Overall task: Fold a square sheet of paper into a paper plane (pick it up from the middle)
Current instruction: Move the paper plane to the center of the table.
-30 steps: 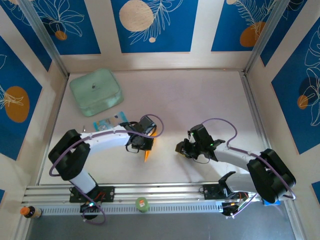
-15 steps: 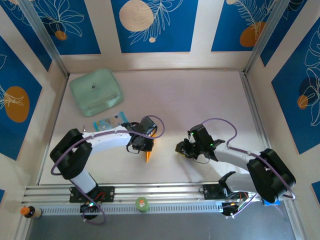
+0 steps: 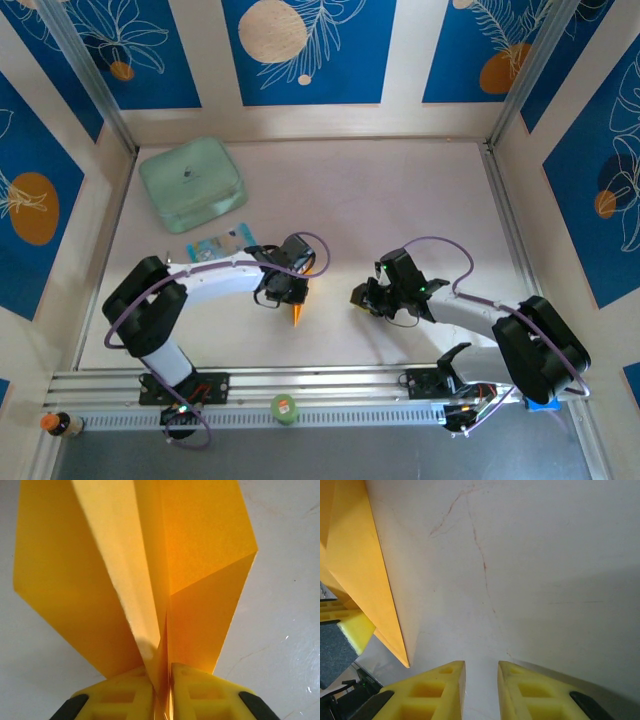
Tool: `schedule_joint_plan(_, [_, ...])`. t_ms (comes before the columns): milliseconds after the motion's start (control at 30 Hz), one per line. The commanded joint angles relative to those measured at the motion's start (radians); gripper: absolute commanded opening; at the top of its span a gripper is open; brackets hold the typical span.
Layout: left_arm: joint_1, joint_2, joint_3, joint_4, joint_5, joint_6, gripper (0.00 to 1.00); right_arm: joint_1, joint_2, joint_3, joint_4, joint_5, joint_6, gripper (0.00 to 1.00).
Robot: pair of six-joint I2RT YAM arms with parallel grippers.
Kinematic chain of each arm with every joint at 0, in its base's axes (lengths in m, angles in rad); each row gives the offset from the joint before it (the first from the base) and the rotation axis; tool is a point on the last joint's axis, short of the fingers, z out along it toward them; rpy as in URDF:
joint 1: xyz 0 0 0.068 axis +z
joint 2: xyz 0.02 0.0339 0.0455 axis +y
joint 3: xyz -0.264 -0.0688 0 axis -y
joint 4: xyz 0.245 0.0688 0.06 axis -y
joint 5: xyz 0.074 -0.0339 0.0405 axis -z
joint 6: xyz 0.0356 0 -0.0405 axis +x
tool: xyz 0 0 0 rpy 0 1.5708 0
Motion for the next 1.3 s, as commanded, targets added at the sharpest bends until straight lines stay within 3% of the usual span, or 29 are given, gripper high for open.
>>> schedule_joint_plan(0, [-0.011, 0.019, 0.022, 0.007, 0.021, 0.001, 0.17, 0.008, 0.009, 0.018, 0.008, -0.025, 0.008, 0.24])
schedule_joint_plan(367, [-0.046, 0.063, 0.068, -0.024, -0.025, 0.021, 0.19, 0.009, 0.011, 0.017, 0.009, -0.026, 0.010, 0.24])
schedule_joint_plan(667, [-0.086, 0.140, 0.145, -0.132, -0.130, 0.025, 0.19, 0.008, 0.013, 0.019, 0.010, -0.027, 0.006, 0.24])
schedule_joint_plan(1267, [-0.105, 0.176, 0.162, -0.129, -0.134, -0.027, 0.22, 0.005, 0.005, 0.015, 0.008, -0.027, 0.004, 0.24])
